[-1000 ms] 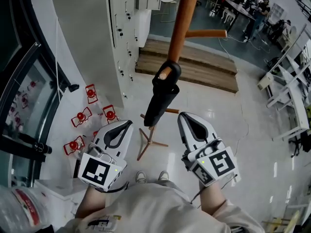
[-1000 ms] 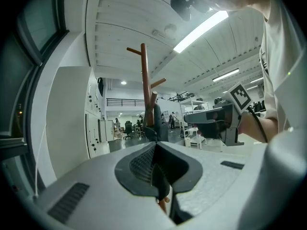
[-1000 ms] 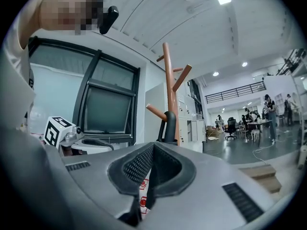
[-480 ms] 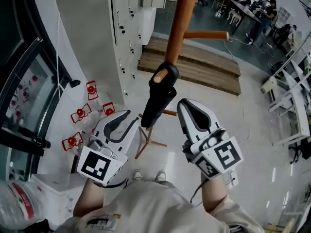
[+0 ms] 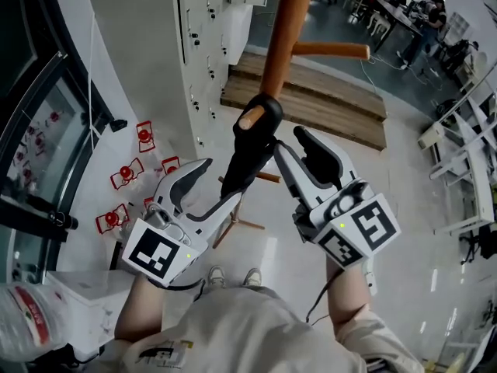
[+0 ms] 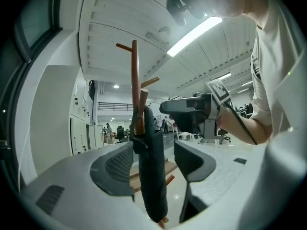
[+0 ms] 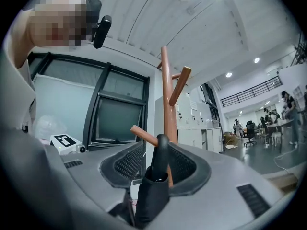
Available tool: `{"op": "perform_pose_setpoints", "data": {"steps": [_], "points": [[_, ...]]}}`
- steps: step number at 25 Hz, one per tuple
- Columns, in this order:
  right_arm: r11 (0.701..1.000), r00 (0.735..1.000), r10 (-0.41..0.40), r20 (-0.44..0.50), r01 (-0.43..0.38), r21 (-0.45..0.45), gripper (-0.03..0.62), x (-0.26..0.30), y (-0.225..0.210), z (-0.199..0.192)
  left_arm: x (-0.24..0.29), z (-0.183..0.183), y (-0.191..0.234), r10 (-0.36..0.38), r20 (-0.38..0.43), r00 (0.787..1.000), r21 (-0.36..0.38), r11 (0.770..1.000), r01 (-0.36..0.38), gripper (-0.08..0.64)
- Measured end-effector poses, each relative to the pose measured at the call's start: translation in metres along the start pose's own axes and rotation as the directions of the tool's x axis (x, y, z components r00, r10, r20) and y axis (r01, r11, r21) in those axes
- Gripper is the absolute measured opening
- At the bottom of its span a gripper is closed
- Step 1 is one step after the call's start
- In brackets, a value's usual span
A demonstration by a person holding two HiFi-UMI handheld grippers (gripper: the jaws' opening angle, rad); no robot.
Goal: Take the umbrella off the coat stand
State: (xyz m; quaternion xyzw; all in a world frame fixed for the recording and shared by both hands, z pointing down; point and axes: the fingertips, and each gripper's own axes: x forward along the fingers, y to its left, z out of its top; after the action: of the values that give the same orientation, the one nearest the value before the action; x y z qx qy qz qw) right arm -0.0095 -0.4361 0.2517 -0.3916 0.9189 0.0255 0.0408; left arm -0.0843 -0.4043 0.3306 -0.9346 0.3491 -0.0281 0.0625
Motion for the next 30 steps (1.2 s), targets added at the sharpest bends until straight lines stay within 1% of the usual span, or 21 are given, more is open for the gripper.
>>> {"op": "perform_pose_setpoints", "data": {"steps": [2,4,6,9,10,13,15,19,22,25,30], "points": [[1.000,1.000,0.018,-0.006,-0.018,0.013,0.157,0.005,-0.003,-0.001,0.006,-0.006,0.003,0.004,-0.009,1.000,-0.013,1.000,-0.005,0.263],[0.999,0.999,0.031,-0.013,-0.031,0.018,0.172,0.011,-0.006,-0.004,0.012,-0.014,0.009,0.028,-0.007,1.000,-0.038,0.999,-0.028,0.288],[0.999,0.999,0.047,-0.025,-0.046,0.021,0.179,0.017,-0.007,-0.008,0.018,-0.025,0.012,0.033,-0.014,0.999,-0.071,0.997,-0.034,0.301],[0.997,0.996,0.076,-0.054,-0.074,0.026,0.183,0.024,-0.006,-0.018,0.026,-0.043,0.010,-0.007,-0.027,1.000,-0.134,0.991,0.003,0.305],[0.996,0.995,0.082,-0.061,-0.080,0.031,0.183,0.025,-0.006,-0.021,0.028,-0.048,0.009,-0.018,-0.025,1.000,-0.143,0.990,0.014,0.305],[0.995,0.994,0.093,-0.062,-0.090,0.051,0.183,0.028,-0.009,-0.026,0.035,-0.061,0.010,-0.019,-0.028,0.999,-0.127,0.992,0.015,0.307],[0.993,0.993,0.105,-0.056,-0.101,0.061,0.183,0.031,-0.009,-0.029,0.038,-0.072,0.012,-0.020,-0.041,0.999,-0.133,0.991,0.015,0.310],[0.992,0.990,0.126,-0.067,-0.124,0.029,0.183,0.037,-0.006,-0.037,0.049,-0.097,0.007,-0.068,-0.058,0.996,-0.156,0.986,0.059,0.319],[0.991,0.987,0.133,-0.087,-0.132,0.024,0.183,0.039,-0.006,-0.046,0.058,-0.119,0.006,-0.081,-0.087,0.993,-0.162,0.985,0.067,0.324],[0.991,0.986,0.133,-0.097,-0.131,0.032,0.183,0.041,-0.007,-0.052,0.064,-0.141,0.007,-0.081,-0.115,0.990,-0.175,0.983,0.060,0.325],[0.992,0.989,0.123,-0.087,-0.120,0.041,0.183,0.043,-0.012,-0.055,0.076,-0.173,0.001,-0.102,-0.160,0.982,-0.179,0.981,0.073,0.328]]}}
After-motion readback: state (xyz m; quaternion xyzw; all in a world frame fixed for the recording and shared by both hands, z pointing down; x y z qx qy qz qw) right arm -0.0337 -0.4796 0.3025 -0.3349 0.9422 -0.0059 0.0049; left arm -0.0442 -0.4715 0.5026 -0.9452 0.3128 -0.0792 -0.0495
